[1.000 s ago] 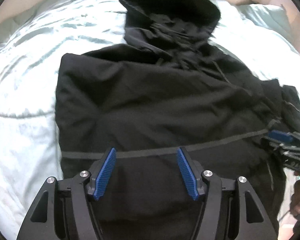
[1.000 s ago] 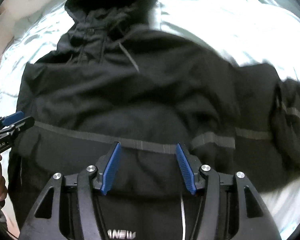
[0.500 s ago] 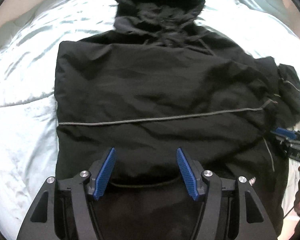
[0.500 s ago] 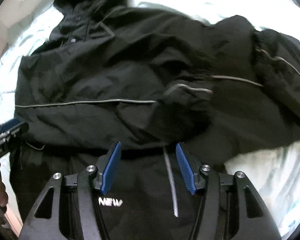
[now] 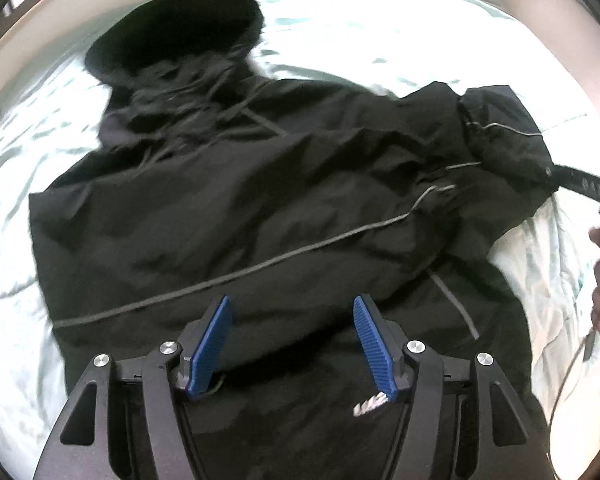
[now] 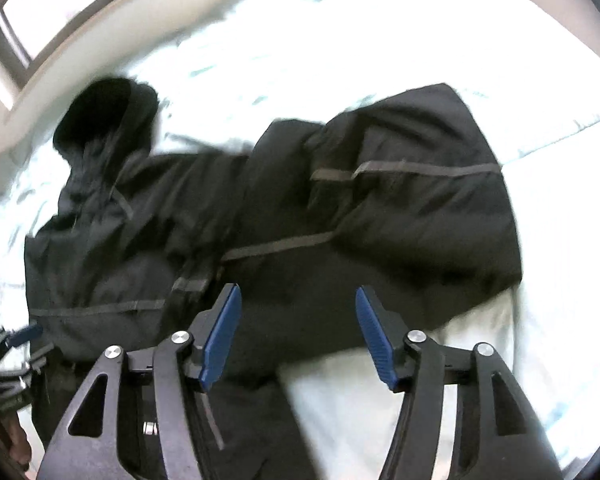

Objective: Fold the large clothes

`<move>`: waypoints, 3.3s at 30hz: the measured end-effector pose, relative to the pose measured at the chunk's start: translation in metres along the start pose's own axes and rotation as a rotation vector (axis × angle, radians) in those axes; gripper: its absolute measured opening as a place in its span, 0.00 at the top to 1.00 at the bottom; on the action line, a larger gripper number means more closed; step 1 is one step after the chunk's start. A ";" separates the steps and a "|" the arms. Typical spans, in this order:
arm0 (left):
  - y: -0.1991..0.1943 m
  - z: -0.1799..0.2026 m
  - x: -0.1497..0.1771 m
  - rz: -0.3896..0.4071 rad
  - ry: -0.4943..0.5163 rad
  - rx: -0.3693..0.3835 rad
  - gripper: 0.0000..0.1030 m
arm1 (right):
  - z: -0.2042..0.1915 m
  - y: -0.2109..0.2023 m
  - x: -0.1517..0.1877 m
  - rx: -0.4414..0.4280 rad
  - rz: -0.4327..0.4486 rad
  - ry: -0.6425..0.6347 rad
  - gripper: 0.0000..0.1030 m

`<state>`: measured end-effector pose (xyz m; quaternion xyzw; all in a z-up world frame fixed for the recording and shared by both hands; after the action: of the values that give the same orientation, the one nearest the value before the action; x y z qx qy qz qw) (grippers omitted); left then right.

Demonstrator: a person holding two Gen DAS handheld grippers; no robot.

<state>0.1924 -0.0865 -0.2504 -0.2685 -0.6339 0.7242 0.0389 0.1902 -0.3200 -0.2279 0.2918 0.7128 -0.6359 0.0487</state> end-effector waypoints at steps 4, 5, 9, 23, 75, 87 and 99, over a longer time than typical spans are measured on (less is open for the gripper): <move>0.017 0.009 -0.014 -0.012 0.019 0.019 0.37 | 0.008 0.023 -0.016 0.032 0.003 -0.033 0.25; 0.022 0.010 -0.016 -0.021 0.020 0.022 0.37 | 0.007 0.034 -0.018 0.065 -0.011 -0.050 0.25; 0.039 0.009 -0.019 -0.047 0.016 0.028 0.37 | 0.005 0.073 -0.025 0.162 -0.051 -0.096 0.25; 0.053 0.007 -0.025 -0.077 0.034 0.037 0.37 | 0.039 0.060 -0.054 0.250 0.022 0.034 0.83; 0.108 0.174 -0.166 0.009 0.287 0.213 0.36 | 0.305 -0.060 -0.054 0.255 0.123 0.484 0.84; 0.006 0.053 -0.094 0.131 0.160 0.082 0.36 | 0.158 -0.114 -0.079 0.069 0.257 0.245 0.84; -0.039 -0.079 0.037 0.120 -0.144 -0.070 0.36 | -0.064 -0.060 -0.073 -0.103 0.121 -0.116 0.84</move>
<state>0.1847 0.0064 -0.2308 -0.2548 -0.6428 0.7200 -0.0596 0.2409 -0.2872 -0.1309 0.2942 0.7217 -0.6100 0.1430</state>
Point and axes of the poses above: each gripper's, at about its wrist camera, not at the fingertips, and y roughly the way its jaws point, z to its right, x to its underside, the point moved 5 cm from there along y, roughly the way its jaws point, and after that the axes turned 5 degrees about y, right-handed, at the moved point
